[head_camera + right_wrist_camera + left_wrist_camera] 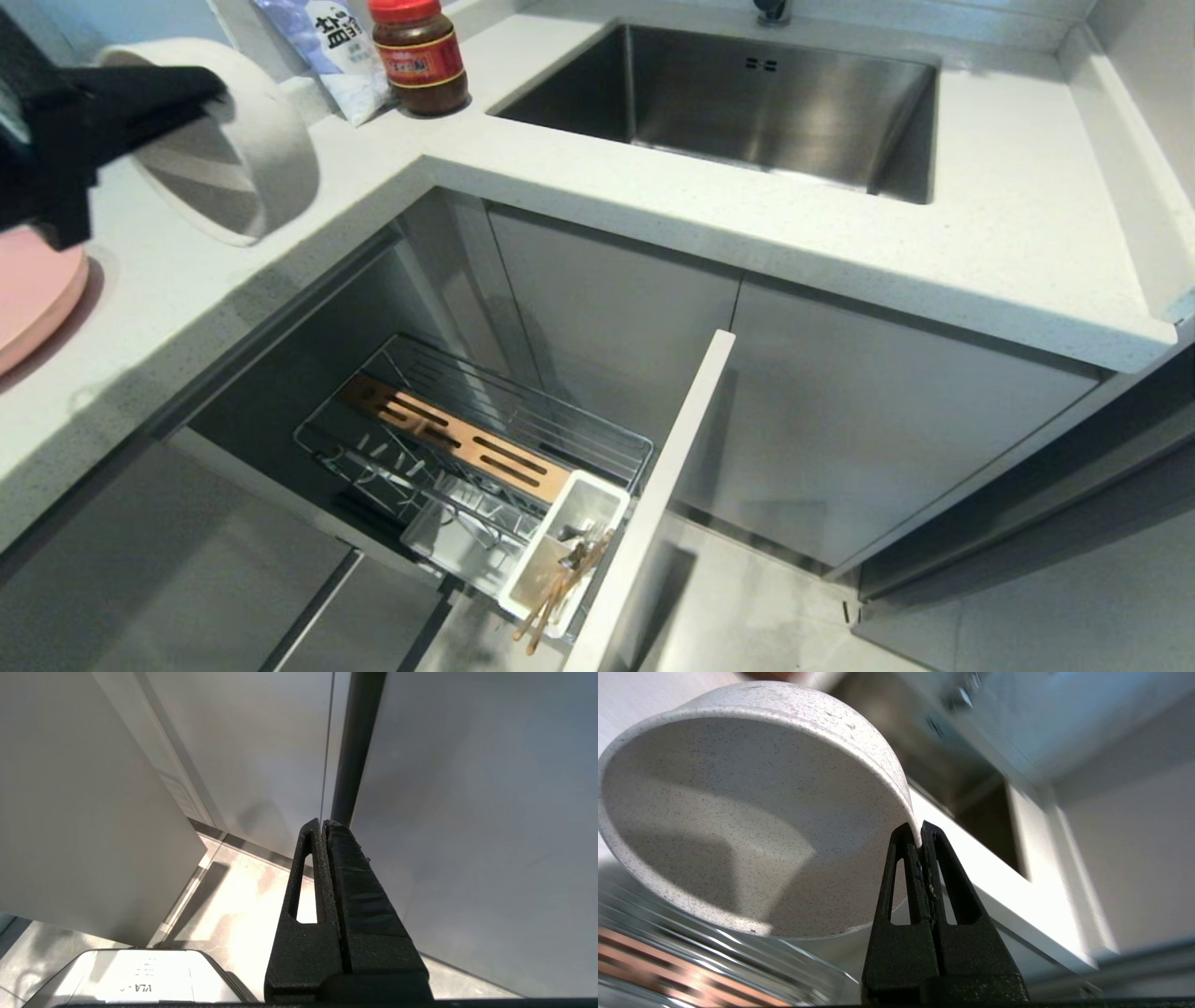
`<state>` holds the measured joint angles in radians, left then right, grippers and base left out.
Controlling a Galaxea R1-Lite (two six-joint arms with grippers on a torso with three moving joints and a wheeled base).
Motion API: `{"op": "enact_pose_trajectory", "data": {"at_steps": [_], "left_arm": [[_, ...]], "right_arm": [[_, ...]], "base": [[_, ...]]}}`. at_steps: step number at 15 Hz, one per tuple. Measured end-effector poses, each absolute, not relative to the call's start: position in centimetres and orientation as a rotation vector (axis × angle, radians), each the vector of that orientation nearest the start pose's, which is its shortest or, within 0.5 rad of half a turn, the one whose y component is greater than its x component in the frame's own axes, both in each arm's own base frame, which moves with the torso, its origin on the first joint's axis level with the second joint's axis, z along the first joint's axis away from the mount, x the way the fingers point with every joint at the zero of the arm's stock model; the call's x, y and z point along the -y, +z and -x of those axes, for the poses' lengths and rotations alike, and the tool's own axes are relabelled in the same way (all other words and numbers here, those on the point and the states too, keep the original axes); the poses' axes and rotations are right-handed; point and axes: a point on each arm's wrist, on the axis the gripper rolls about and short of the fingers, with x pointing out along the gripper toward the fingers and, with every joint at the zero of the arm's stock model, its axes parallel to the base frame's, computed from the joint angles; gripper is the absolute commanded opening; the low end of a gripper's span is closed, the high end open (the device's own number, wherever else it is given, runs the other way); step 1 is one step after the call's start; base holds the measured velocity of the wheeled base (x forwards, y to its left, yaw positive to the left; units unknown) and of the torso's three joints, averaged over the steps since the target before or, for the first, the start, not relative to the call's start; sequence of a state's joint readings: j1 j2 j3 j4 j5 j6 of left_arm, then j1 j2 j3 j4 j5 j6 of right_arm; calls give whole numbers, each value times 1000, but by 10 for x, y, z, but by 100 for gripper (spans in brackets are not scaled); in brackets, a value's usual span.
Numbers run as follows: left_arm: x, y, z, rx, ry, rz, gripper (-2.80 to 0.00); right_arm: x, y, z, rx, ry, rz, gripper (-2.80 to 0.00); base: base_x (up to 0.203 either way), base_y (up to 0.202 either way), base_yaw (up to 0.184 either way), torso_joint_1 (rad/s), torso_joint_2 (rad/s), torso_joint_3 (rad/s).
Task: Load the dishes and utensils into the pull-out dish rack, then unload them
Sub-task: Take the bowl out of the cupboard
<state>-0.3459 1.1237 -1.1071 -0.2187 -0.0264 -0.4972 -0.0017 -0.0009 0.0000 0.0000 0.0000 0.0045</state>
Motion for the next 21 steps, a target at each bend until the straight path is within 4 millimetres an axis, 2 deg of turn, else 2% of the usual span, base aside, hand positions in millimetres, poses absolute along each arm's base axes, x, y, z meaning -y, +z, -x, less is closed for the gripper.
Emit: {"op": "enact_pose_trajectory", "data": {"at_steps": [5,10,13,17,19,21], "left_arm": [[2,387,-107,325,-100,262,-280],[-33,410,-87,385,287,117,-280],[-41,426,-82,278,397,125,-280],[-56,435,-94,48,492,190,-280],[-65,433,-104,-84,526,226,-280],[-77,423,-118,-224,548,217,-280]], "right_arm": [[0,75,23,1,-2,-4,-280],[0,75,23,1,-2,-5,-280],[0,75,23,1,-2,-5,-280],[0,75,23,1,-2,-5,-280],[0,75,23,1,-2,-5,-280],[0,75,23,1,-2,-5,-280]], "base": [[0,0,0,0,0,0],[0,0,0,0,0,0],[0,0,0,0,0,0],[0,0,0,0,0,0],[0,0,0,0,0,0],[0,0,0,0,0,0]]}}
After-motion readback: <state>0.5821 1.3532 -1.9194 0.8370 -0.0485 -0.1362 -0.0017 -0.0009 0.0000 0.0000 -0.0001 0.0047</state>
